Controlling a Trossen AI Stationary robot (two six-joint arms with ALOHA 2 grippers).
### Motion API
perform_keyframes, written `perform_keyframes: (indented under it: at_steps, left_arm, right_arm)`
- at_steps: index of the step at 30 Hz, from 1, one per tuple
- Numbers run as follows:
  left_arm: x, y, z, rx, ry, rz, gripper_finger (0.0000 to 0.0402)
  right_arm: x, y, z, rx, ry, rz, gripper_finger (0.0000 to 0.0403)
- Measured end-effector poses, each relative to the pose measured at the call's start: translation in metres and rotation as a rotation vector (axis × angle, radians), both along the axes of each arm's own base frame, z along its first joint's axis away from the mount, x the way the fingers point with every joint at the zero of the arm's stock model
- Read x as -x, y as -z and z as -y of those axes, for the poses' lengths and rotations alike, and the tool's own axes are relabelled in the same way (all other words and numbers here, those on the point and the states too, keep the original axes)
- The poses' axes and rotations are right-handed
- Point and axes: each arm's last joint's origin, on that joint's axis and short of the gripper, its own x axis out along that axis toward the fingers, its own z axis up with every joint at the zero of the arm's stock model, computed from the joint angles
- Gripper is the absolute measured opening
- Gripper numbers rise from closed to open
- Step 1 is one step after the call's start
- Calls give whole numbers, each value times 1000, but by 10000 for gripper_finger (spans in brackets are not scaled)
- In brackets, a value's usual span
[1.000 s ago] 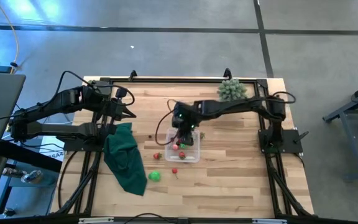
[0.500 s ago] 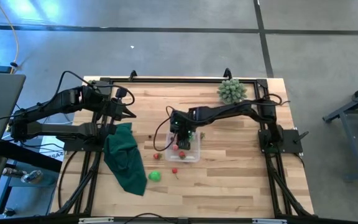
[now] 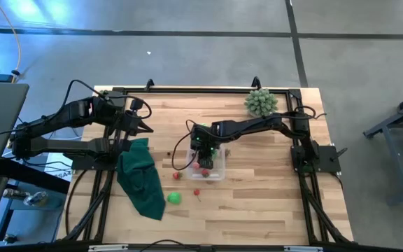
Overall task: Pick and placing Produce into tupperware
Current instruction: Put the red cherry into the transparent bin, then adjust the transparent bin on the table
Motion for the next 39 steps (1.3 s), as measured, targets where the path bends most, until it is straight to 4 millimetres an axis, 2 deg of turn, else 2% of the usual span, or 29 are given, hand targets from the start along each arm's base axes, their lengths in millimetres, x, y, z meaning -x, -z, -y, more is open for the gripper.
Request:
perform_keyframes:
  at_steps: [12, 18, 26, 39]
  left_arm:
    - [0, 0, 0, 0, 0, 1, 1]
    - [0, 0, 0, 0, 0, 0, 1]
    - [0, 0, 0, 0, 0, 1, 1]
    - [0, 0, 0, 0, 0, 0, 1]
  right_arm:
    - [-2, -1, -5, 29, -53, 29, 174]
    - [-3, -3, -12, 62, -81, 52, 177]
    - [0, -21, -18, 172, -98, 93, 177]
    - [6, -17, -57, 149, -65, 30, 177]
